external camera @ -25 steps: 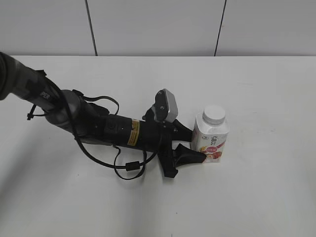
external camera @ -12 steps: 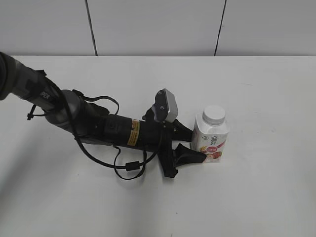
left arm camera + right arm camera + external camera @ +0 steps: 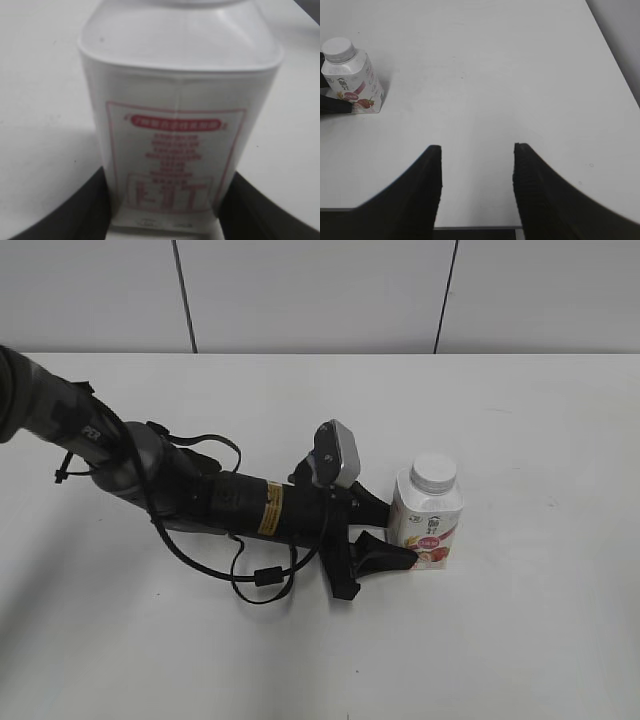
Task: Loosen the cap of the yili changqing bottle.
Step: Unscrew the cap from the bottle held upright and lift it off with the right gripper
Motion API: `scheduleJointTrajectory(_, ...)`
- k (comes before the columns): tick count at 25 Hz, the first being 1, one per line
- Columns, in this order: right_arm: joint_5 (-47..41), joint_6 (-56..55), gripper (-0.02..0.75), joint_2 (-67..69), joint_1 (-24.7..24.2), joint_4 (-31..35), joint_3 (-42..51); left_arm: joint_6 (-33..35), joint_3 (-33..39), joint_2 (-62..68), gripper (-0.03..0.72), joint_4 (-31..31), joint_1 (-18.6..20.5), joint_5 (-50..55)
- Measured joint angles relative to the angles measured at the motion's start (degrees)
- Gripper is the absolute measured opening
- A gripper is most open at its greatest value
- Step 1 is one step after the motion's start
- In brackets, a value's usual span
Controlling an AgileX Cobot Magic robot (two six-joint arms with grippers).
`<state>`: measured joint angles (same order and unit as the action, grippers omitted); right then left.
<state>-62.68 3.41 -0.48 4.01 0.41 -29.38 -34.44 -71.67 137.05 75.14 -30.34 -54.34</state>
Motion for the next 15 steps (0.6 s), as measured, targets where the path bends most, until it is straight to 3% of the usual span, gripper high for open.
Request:
scheduleJointTrajectory(12,0.0,0.2,0.378,0.3,0.0,0.1,-0.2,0.0,0.0,0.0,0.391,0.1,0.0,0.0)
scheduleJointTrajectory(15,0.0,0.3,0.378,5.6,0.0,0.1,-2.3,0.0,0.0,0.0,0.391,0.3,0.0,-0.2)
